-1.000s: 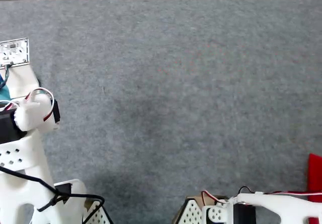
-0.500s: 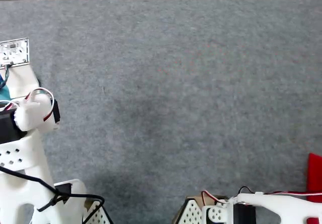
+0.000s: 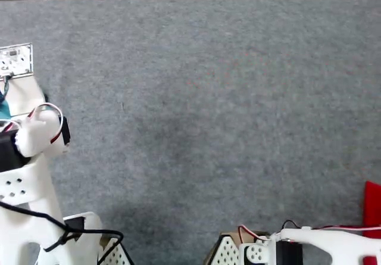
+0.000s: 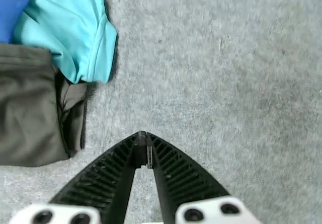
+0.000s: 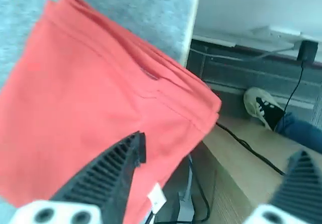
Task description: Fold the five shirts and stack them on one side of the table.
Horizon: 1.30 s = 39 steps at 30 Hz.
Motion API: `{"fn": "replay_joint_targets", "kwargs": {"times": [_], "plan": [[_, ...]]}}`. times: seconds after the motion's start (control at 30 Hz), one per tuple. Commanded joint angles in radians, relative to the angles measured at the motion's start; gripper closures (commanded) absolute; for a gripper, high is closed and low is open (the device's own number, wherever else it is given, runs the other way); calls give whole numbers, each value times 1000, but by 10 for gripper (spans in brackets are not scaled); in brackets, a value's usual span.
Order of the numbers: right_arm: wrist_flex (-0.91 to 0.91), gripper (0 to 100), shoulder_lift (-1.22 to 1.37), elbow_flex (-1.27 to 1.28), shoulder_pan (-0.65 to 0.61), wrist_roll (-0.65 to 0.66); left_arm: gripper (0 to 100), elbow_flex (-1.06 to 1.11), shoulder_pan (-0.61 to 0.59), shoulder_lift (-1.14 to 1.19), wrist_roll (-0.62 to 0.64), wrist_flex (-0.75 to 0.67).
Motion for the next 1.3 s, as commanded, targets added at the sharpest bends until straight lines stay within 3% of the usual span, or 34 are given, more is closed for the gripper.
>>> {"fn": "replay_joint_targets", "kwargs": {"times": [0.0, 0.13, 0.2, 0.43, 0.53, 0.63, 0.77, 0.93, 1.07, 1.27], "plan": [[21, 744, -166, 5, -68, 3, 980, -77, -32, -16, -2, -6], [21, 998, -334, 171, -160, 3, 980, -83, -138, -13, -9, -6], [21, 962, -427, 263, -217, 3, 980, -83, -218, -13, -35, -6], [21, 992, -751, 601, -538, 2, 980, -68, -555, -4, -224, -35], [18, 992, -875, 768, -734, -23, 978, -9, -709, -2, -301, -173], [14, 992, -972, 889, -952, -137, 927, 86, -809, 31, -318, -367], [-35, 992, -1050, 961, -1237, -281, 788, 153, -852, 160, -327, -520], [-74, 992, -1053, 977, -1517, -387, 785, 138, -852, 392, -327, -609], [-78, 993, -1053, 977, -1613, -413, 786, 61, -847, 618, -328, -637], [-77, 993, -1053, 977, -1623, -419, 812, -107, -836, 928, -330, -637]]}}
